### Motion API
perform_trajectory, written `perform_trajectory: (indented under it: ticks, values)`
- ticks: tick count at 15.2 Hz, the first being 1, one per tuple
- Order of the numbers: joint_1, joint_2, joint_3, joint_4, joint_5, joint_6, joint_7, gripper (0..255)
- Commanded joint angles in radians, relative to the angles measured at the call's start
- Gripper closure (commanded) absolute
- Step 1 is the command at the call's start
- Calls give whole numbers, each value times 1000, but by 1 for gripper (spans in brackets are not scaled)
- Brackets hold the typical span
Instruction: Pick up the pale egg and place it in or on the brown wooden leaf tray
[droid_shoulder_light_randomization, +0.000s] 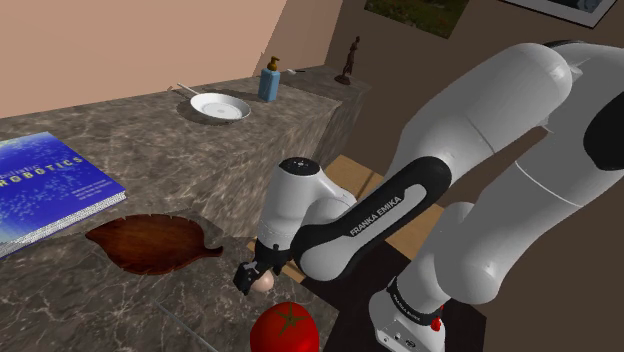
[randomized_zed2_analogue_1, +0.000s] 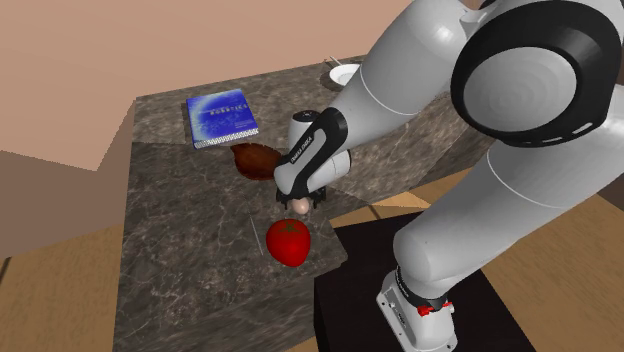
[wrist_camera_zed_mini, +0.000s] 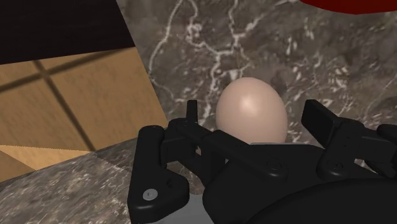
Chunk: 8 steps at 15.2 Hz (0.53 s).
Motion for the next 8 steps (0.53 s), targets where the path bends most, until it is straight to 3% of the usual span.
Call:
perform_trajectory:
  ticks: [1, 4, 5, 8]
  values:
    - [0, 1, 0, -1, 0, 2, 0, 0]
    - [0, 1, 0, -1, 0, 2, 0, 0]
    - [0, 1, 0, -1, 0, 2, 0, 255]
    - [0, 1, 0, -1, 0, 2, 0, 255]
